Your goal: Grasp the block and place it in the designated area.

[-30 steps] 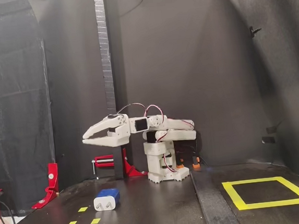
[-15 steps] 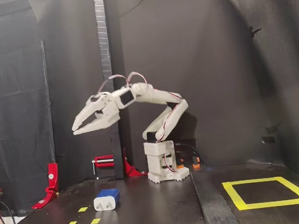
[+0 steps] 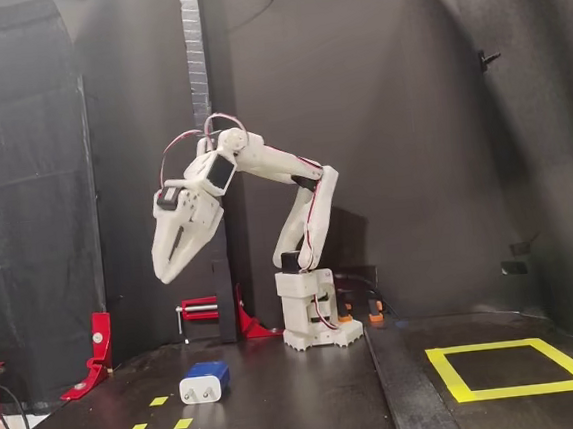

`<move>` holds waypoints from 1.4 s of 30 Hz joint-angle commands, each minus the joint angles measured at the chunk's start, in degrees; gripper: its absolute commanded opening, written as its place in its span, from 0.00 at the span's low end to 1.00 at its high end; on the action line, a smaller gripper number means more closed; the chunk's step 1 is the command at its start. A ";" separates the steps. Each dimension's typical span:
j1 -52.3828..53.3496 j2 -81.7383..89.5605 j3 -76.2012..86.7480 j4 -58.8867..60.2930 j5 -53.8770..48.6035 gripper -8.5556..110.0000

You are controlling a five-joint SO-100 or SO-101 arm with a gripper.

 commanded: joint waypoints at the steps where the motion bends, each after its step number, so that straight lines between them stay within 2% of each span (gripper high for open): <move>1: -0.09 -3.52 -6.59 4.31 -0.97 0.07; 10: -0.53 -11.60 -12.39 13.80 -5.54 0.07; 29: -1.05 -15.21 -12.30 16.17 -13.62 0.07; 35: -0.88 -15.12 -12.22 13.97 -30.41 0.07; 42: -1.49 -15.21 -11.25 13.54 -66.09 0.07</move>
